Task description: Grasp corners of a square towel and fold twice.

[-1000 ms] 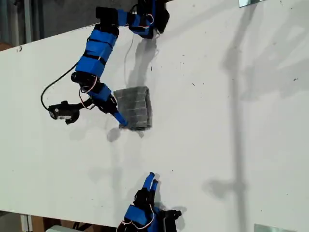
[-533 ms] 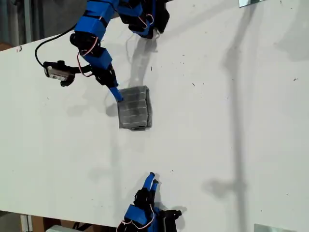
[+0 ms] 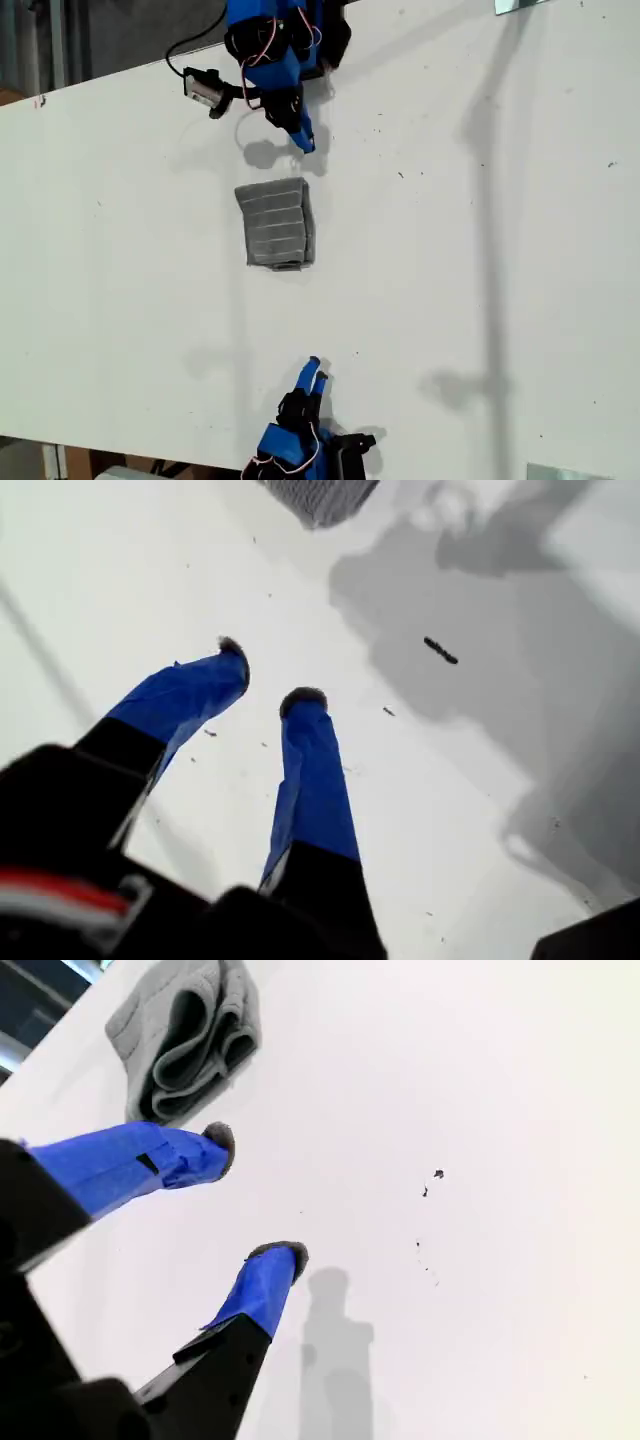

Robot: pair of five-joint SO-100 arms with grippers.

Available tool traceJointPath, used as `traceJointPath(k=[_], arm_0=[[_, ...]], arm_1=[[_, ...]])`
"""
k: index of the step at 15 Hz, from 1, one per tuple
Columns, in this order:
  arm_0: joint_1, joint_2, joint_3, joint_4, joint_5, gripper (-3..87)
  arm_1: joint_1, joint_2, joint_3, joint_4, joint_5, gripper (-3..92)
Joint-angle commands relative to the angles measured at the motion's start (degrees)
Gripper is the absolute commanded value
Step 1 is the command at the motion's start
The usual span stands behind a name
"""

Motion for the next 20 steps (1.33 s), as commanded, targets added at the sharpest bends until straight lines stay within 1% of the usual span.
traceJointPath(k=[1, 2, 3, 5, 7, 8, 9, 10, 11, 12, 14, 20], arm_0=[[-1.9, 1.0, -1.1, 0.4, -0.6, 18.9], [-3.1, 1.8, -1.0, 0.5, -0.2, 18.9], [-3.8, 2.9, 0.9, -1.5, 1.6, 18.9], [-6.8, -1.1, 7.0, -5.8, 0.5, 19.1], [-6.4, -0.1, 6.9, -5.5, 1.8, 19.1], [-6.5, 1.5, 6.9, -5.7, 3.3, 19.1], [-6.2, 3.3, 6.9, -5.9, 5.9, 19.2], [-6.2, 3.3, 6.9, -5.9, 8.1, 19.0], [-5.5, 3.3, 6.9, -5.9, 10.9, 19.0], [-5.4, 3.3, 6.9, -5.9, 17.8, 19.0], [-5.4, 3.3, 6.9, -5.9, 35.0, 18.9], [-5.4, 3.3, 6.9, -6.0, 35.0, 17.4]], arm_1=[[-2.0, 16.1, 2.3, 7.3, 4.0, 12.5], [-1.5, 21.9, 3.4, 13.9, 6.2, 12.7], [-1.5, 21.9, 3.1, 15.7, 6.5, 12.7], [-1.9, 21.9, 3.9, 15.2, 6.6, 12.8], [-4.3, 21.9, 4.3, 14.9, 6.6, 12.9], [-7.1, 21.9, 4.8, 14.1, 6.6, 13.0], [-10.5, 21.9, 6.2, 12.3, 7.0, 13.0], [-13.0, 21.4, 6.2, 11.8, 9.2, 13.1], [-15.0, 21.4, 6.0, 12.0, 8.7, 13.2], [-17.1, 21.4, 5.8, 12.6, 7.3, 13.3], [-17.0, 21.4, 5.6, 12.8, 7.1, 13.3], [-16.4, 21.4, 5.3, 13.2, 7.1, 13.3]])
